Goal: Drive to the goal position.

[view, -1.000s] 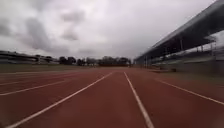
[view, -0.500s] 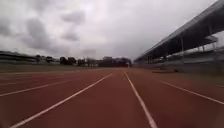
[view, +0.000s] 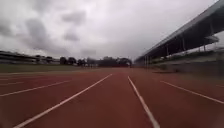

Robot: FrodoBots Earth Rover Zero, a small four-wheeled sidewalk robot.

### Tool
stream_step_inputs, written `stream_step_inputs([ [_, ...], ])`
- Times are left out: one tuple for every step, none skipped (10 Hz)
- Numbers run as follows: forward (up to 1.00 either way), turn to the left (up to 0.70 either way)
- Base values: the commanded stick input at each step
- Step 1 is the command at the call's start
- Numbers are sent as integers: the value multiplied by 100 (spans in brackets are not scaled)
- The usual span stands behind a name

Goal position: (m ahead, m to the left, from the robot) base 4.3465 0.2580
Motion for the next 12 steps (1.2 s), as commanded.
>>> stream_step_inputs([
  [50,0],
  [50,0],
  [50,0],
  [50,0],
  [50,0],
  [50,0],
  [50,0],
  [50,0],
  [50,0],
  [50,0],
  [50,0],
  [50,0],
])
